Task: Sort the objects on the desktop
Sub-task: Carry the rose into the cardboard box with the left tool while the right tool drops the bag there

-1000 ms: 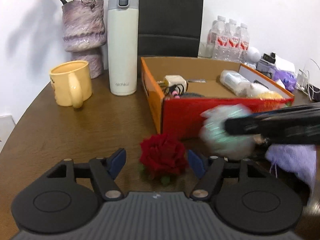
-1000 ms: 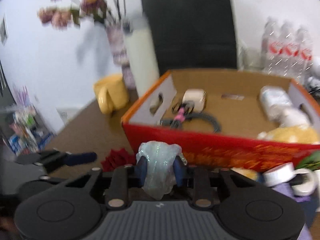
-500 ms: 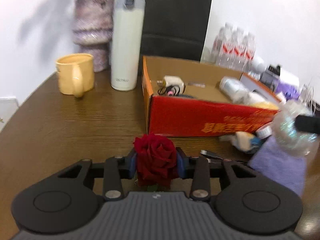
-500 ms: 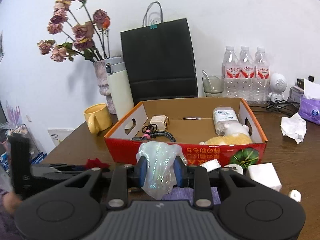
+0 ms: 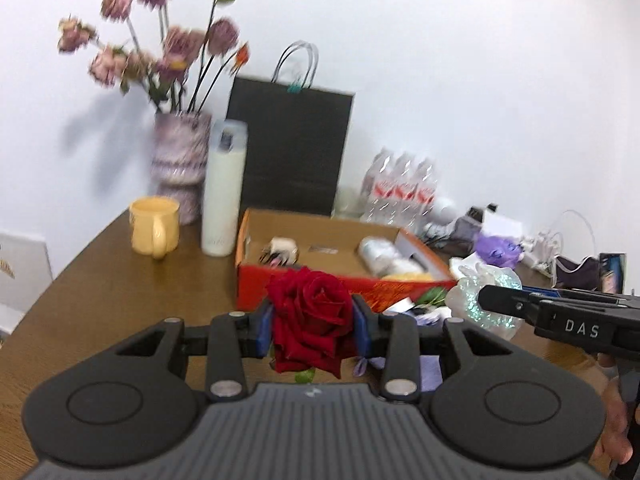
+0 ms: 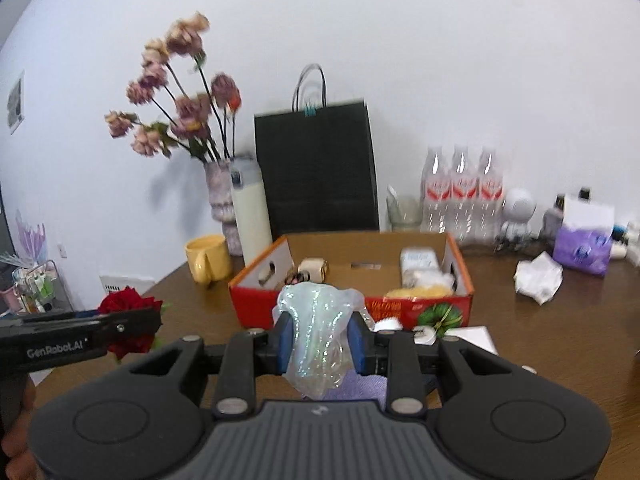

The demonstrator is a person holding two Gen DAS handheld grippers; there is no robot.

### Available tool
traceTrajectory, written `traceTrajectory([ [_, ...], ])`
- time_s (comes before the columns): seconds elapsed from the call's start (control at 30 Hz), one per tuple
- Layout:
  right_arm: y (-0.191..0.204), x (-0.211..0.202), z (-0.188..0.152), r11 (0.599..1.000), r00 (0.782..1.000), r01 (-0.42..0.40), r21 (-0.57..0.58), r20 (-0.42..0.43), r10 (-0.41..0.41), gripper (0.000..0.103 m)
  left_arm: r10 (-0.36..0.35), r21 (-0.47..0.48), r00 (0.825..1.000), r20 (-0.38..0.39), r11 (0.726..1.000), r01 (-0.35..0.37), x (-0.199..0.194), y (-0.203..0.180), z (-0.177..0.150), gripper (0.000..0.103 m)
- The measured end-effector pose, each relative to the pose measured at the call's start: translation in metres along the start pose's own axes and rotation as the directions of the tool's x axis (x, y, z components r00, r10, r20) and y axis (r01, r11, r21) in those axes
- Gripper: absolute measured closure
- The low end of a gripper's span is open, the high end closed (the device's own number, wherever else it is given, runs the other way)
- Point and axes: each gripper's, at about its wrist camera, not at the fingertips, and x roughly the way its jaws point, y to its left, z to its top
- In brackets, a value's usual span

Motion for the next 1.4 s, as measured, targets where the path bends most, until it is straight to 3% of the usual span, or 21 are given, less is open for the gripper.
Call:
traceTrajectory([
  [0.17,-0.005,-0.014,0.014,0.999,0.999,0.039,-0.025,0.025,-0.039,0.075,-0.038,0.021,0.999,0.025,0.999,0.038,0.001,-0.016,0.013,0.064],
  [0.33,-0.016,0.011,0.050,0.997,0.996,0.072,-0.033,0.052,-0.070,0.075,-0.062,0.040,0.998,0.023,0.997,0.061,0.050,-0.025,0.050,0.064],
  [0.6,-0.036,0.091,0.113,0.998,0.998,0.069,-0.006,0.016,-0.069,0.075,-0.030,0.031,0.999,-0.022,0.999,0.031,0.143,-0.022,0.107,0.064],
  [0.8,-0.062,0.189,0.148,0.999,0.996,0.032,0.033,-0.086,-0.029,0.075,-0.011,-0.001,0.993,-0.117,1.000,0.011,0.234,-0.015,0.135,0.063],
  [0.93,-0.088,0.266,0.155,0.994,0.973,0.041,0.097,-0.229,-0.018,0.075,-0.012,-0.029,0.960,-0.281,1.000,0.004,0.308,-0.008,0.137,0.063],
  [1.07,-0.111,0.334,0.150,0.985,0.918,0.061,0.161,-0.396,0.008,0.075,0.013,-0.028,0.895,-0.446,0.999,-0.028,0.381,-0.001,0.130,0.063],
  [1.17,-0.118,0.370,0.149,0.987,0.884,0.082,0.138,-0.468,-0.008,0.073,0.051,0.008,0.854,-0.517,0.998,-0.055,0.417,0.000,0.121,0.061],
  [1.27,-0.121,0.397,0.143,0.987,0.847,0.092,0.131,-0.531,-0.009,0.070,0.057,-0.001,0.831,-0.553,0.998,-0.069,0.439,0.005,0.111,0.060],
  [1.33,-0.121,0.412,0.137,0.988,0.823,0.098,0.123,-0.568,-0.011,0.065,0.044,-0.006,0.818,-0.573,0.998,-0.058,0.448,0.008,0.105,0.049],
  [1.4,-0.121,0.420,0.133,0.988,0.812,0.102,0.118,-0.583,-0.014,0.059,0.039,-0.007,0.815,-0.578,0.999,-0.053,0.450,0.008,0.103,0.030],
])
